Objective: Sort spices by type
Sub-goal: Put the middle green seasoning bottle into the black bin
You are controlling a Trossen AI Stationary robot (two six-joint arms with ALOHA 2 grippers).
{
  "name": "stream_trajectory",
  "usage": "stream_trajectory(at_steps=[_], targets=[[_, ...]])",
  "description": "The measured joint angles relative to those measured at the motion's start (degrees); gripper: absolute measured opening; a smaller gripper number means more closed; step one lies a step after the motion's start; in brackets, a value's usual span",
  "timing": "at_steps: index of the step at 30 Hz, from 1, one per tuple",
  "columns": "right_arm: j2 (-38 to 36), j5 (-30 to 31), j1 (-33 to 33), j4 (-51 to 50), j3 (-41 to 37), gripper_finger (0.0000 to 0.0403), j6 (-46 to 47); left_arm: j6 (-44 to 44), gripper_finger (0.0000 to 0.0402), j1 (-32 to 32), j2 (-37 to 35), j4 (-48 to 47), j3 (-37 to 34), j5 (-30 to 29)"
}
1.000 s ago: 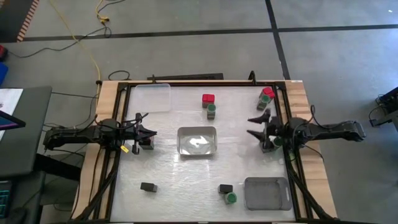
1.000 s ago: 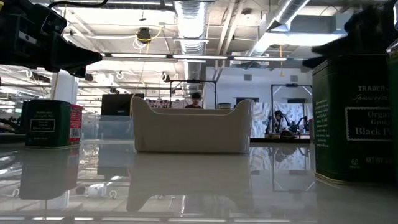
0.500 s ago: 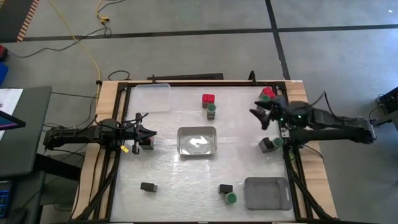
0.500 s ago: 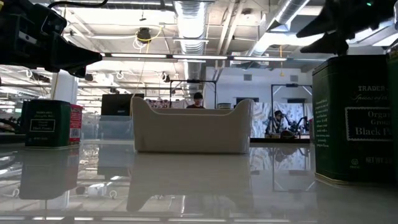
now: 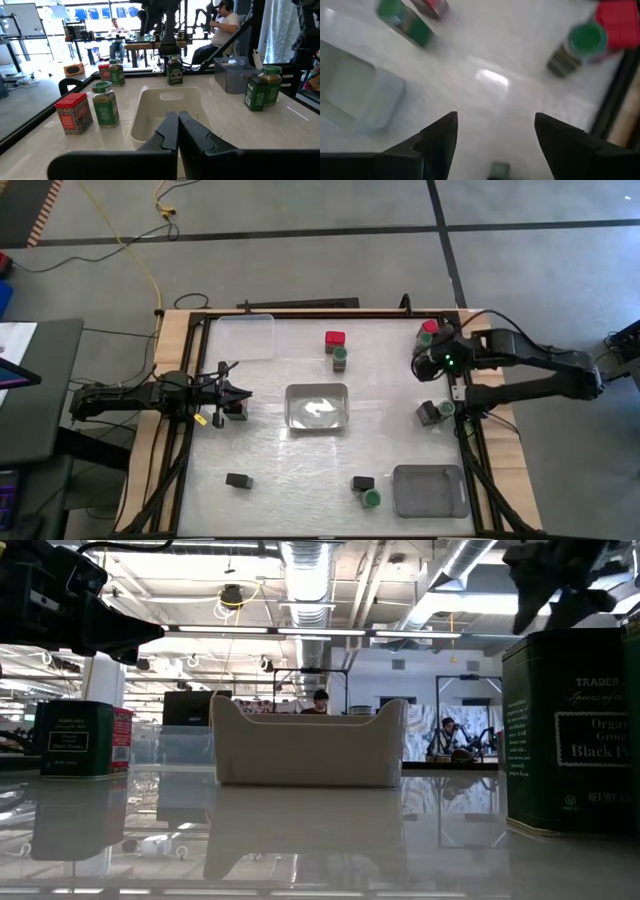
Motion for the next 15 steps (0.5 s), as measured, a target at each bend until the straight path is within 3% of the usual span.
stream_trajectory(at_steps=[9,15], targets=[[0.4,-6.5,4.4,-11.9,0.0,0.0291,10.7,0.0,0.0,0.0,0.0,0.0,0.0,0.0],[0.4,-9.5,6.4,-15.9,-0.4,0.0291,9.2,0.0,0.0,0.0,0.0,0.0,0.0,0.0]])
